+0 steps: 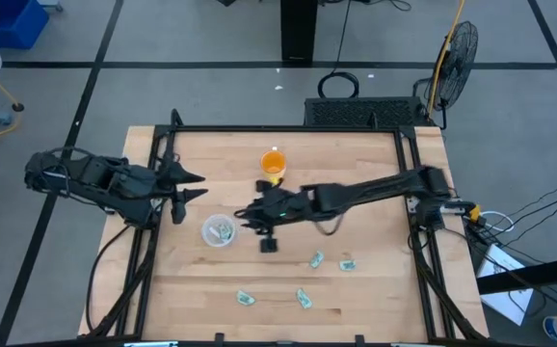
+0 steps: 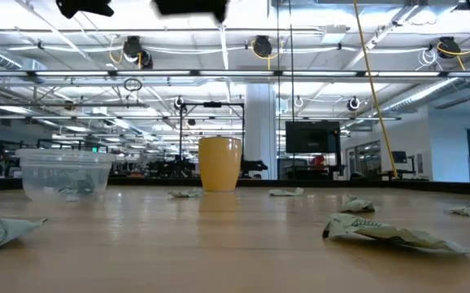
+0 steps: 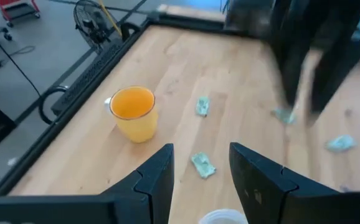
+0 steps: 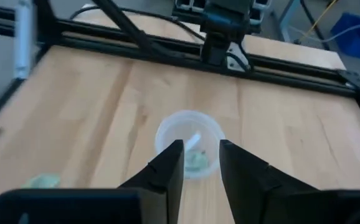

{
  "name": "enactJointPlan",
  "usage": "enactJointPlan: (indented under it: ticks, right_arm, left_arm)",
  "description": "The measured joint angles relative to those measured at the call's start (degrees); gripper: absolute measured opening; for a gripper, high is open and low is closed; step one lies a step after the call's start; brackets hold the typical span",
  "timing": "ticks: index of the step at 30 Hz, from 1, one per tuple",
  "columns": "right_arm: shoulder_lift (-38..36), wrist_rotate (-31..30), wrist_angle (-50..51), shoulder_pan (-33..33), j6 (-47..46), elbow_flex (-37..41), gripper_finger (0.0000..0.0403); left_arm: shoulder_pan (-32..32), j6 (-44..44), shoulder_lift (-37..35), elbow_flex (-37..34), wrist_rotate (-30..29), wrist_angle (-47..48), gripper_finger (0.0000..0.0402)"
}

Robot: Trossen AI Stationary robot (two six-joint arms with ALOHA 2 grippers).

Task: Pick and place Stevia / Truvia into bins
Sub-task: Put the stevia packet into the container

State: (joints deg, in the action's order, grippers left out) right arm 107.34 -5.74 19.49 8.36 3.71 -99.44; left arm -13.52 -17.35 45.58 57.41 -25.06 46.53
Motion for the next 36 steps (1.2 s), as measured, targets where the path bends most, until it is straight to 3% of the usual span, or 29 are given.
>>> enactJointPlan:
  ticks: [6, 16, 21, 27, 30, 36]
  right_arm:
    - [-9.8, -0.1, 9.9, 2.3, -9.0, 1.6, 0.0095]
    - [-23.6, -0.2, 5.7, 3.8, -16.4, 17.7, 0.0093]
    - [-30.9, -0.2, -3.3, 3.8, -20.3, 31.8, 0.0093]
    - [-36.8, -0.1, -26.7, 3.8, -24.0, 51.3, 0.0093]
    - [-38.5, -0.2, -37.0, 3.7, -24.1, 59.5, 0.0093]
    - [-41.9, 0.0, -49.4, 2.5, -24.0, 66.1, 0.0093]
  left_arm:
    - [0.0, 0.0, 11.1, 0.0, 1.2, -2.4, 0.0161]
    - [3.1, -3.0, 35.6, 0.0, 2.7, -14.2, 0.0161]
    - [6.2, -5.3, 46.1, 0.0, 2.7, -17.1, 0.0161]
    - [8.2, -6.6, 54.6, -0.1, 7.0, -27.7, 0.0161]
    - [9.2, -7.8, 56.3, 0.0, 6.9, -28.7, 0.0161]
    - [11.4, -9.8, 57.7, 0.0, 3.8, -29.8, 0.0161]
